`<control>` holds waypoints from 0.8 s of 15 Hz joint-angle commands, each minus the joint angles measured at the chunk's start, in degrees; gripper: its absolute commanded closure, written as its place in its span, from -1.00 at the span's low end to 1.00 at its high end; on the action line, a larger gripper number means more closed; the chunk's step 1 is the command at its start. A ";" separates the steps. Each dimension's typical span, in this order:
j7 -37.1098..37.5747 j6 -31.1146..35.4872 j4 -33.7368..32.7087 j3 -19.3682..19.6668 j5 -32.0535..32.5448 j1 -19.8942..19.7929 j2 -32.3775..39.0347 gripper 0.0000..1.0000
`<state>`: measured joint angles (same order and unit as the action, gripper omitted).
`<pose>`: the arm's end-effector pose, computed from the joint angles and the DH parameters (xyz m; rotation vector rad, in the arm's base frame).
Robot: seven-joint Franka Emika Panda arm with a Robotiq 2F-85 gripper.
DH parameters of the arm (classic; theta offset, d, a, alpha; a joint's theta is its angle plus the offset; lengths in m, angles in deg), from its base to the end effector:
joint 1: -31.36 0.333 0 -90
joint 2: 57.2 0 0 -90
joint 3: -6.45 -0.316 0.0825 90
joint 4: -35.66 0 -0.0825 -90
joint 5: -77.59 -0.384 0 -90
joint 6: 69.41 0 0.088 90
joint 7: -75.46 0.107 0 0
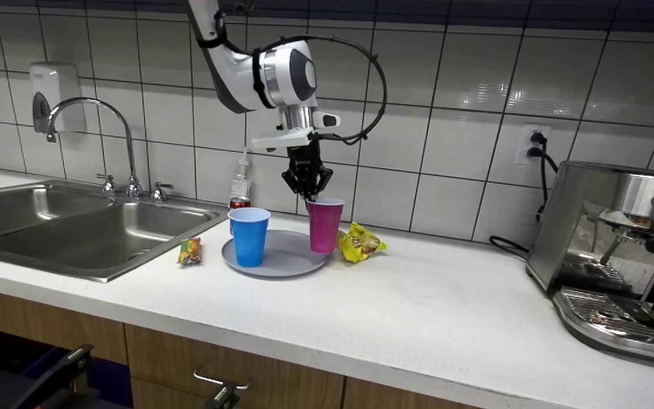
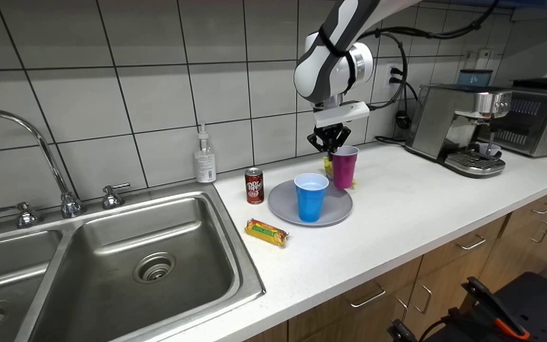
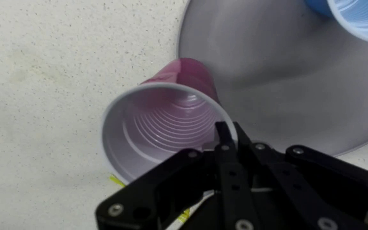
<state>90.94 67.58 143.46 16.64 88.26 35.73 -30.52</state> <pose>0.6378 -0.0597 0.2696 2.9182 -0.3188 0.0944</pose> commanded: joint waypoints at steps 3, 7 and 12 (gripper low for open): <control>0.53 -0.57 0.73 -2.67 -0.79 -0.04 -1.29 0.98; 0.74 -0.09 -0.18 -3.57 -1.15 0.05 -0.27 0.98; 1.82 1.10 -0.82 -3.94 -1.48 0.22 1.08 0.98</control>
<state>91.26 67.77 143.46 13.26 87.57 36.04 -30.07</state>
